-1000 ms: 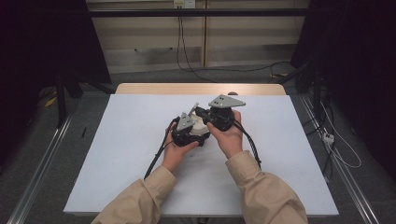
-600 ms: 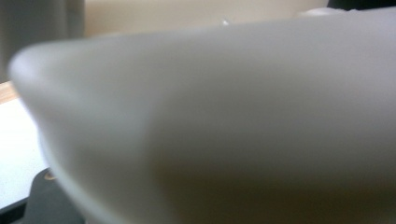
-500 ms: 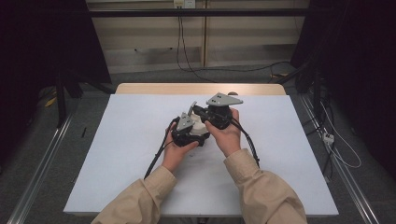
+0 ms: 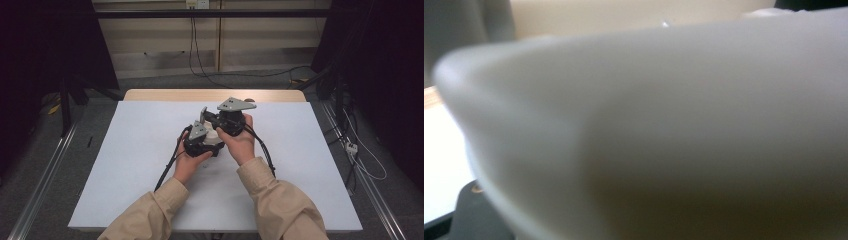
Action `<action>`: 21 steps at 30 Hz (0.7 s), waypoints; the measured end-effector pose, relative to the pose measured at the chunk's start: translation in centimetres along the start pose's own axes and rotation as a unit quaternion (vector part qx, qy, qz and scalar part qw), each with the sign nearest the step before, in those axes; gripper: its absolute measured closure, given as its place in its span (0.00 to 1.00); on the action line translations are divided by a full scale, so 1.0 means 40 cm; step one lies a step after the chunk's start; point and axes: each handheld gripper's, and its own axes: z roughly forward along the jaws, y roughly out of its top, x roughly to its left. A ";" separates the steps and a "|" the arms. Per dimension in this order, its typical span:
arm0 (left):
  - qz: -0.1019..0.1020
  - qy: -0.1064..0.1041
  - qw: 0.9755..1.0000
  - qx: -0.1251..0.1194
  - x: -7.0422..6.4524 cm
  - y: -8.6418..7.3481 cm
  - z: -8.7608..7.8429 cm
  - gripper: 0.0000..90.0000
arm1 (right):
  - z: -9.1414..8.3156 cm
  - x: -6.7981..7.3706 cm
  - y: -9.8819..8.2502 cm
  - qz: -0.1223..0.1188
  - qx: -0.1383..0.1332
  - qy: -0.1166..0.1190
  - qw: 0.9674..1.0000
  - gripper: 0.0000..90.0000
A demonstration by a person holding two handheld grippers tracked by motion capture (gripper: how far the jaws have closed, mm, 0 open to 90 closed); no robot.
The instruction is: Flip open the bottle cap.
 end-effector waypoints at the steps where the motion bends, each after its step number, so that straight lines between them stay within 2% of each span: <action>1: 0.000 0.000 1.000 0.000 0.000 0.000 0.000 0.21 | 0.002 0.000 0.001 0.000 0.001 0.000 1.000 1.00; 3: -0.006 -0.001 1.000 0.000 -0.002 -0.001 0.000 0.21 | 0.004 -0.001 0.002 0.000 0.001 0.002 1.000 1.00; 4: 0.000 -0.001 1.000 0.001 0.001 0.000 0.000 0.21 | 0.005 -0.001 0.003 -0.001 0.001 0.002 1.000 1.00; 5: 0.000 0.008 1.000 -0.001 -0.002 0.000 0.000 0.21 | 0.007 -0.001 0.004 -0.001 0.001 0.005 1.000 1.00; 9: -0.001 0.008 1.000 -0.001 -0.002 0.000 0.000 0.21 | 0.011 -0.002 0.007 -0.003 0.002 0.005 1.000 1.00; 10: -0.008 0.009 1.000 -0.002 -0.004 -0.001 0.001 0.21 | 0.011 -0.003 0.007 -0.002 0.002 0.006 1.000 1.00; 11: -0.001 0.009 1.000 -0.001 -0.002 0.000 0.000 0.21 | 0.012 -0.004 0.007 -0.001 0.002 0.006 1.000 1.00; 12: -0.008 0.009 1.000 -0.002 -0.004 -0.001 0.001 0.21 | 0.013 -0.004 0.007 -0.001 0.001 0.005 1.000 1.00; 14: -0.001 0.009 1.000 -0.001 -0.002 0.000 0.000 0.21 | 0.015 -0.005 0.007 0.000 0.000 0.007 1.000 1.00; 16: -0.008 0.009 1.000 -0.002 -0.004 -0.001 0.001 0.21 | 0.017 -0.004 0.007 -0.002 0.000 0.007 1.000 1.00; 20: -0.001 0.009 1.000 -0.001 -0.002 0.000 0.000 0.21 | 0.022 -0.003 0.011 -0.007 0.001 0.008 1.000 1.00; 21: -0.008 0.009 1.000 -0.002 -0.004 -0.001 0.001 0.21 | 0.023 -0.004 0.011 -0.007 0.001 0.009 1.000 1.00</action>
